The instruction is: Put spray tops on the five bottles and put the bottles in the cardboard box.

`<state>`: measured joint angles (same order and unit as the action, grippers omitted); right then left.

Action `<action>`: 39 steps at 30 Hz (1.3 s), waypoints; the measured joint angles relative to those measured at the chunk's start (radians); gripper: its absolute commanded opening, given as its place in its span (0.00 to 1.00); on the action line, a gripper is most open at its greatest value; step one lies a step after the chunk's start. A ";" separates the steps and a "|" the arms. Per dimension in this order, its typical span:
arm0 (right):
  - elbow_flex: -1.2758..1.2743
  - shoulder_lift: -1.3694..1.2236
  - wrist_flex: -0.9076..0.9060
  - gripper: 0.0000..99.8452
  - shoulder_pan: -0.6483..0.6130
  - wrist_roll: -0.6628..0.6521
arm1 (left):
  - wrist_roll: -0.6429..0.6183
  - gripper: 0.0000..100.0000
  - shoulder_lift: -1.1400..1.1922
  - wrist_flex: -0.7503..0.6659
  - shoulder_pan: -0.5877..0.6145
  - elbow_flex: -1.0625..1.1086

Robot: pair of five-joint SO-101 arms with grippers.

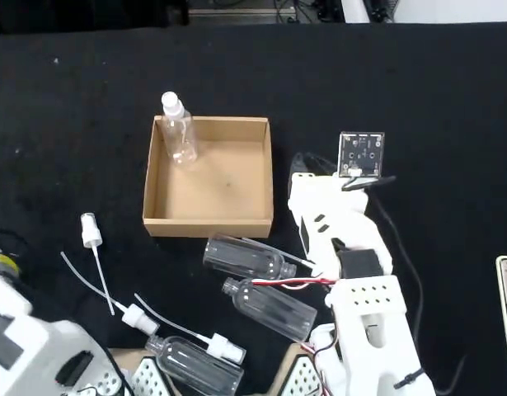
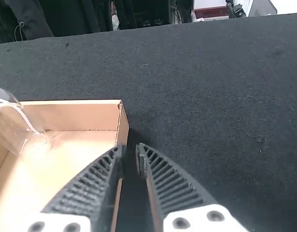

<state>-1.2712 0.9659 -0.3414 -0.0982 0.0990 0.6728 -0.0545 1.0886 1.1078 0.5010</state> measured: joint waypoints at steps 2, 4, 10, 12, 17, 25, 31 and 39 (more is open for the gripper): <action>0.000 0.000 0.000 0.01 0.000 0.000 | -0.002 0.15 0.052 0.020 0.011 -0.072; 0.000 0.000 0.000 0.01 0.000 0.000 | 0.006 0.21 0.075 0.035 0.015 -0.115; 0.000 0.000 0.000 0.01 0.000 0.000 | 0.256 0.31 0.080 0.041 0.017 -0.138; 0.000 0.000 0.000 0.01 0.000 0.000 | 0.356 0.30 0.089 0.041 0.020 -0.138; 0.000 0.000 0.000 0.01 0.000 0.000 | 0.526 0.28 0.091 0.041 0.020 -0.138; 0.000 0.000 0.000 0.01 0.000 0.000 | 0.562 0.28 0.092 0.041 0.003 -0.138; 0.000 0.000 0.000 0.01 0.000 0.000 | 0.529 0.28 0.094 0.041 -0.029 -0.138; 0.000 0.000 0.000 0.01 0.000 0.000 | 0.529 0.28 0.094 -0.052 -0.026 -0.098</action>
<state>-1.2712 0.9659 -0.3414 -0.0982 0.0990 1.2022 0.0391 1.0365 1.0817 0.4028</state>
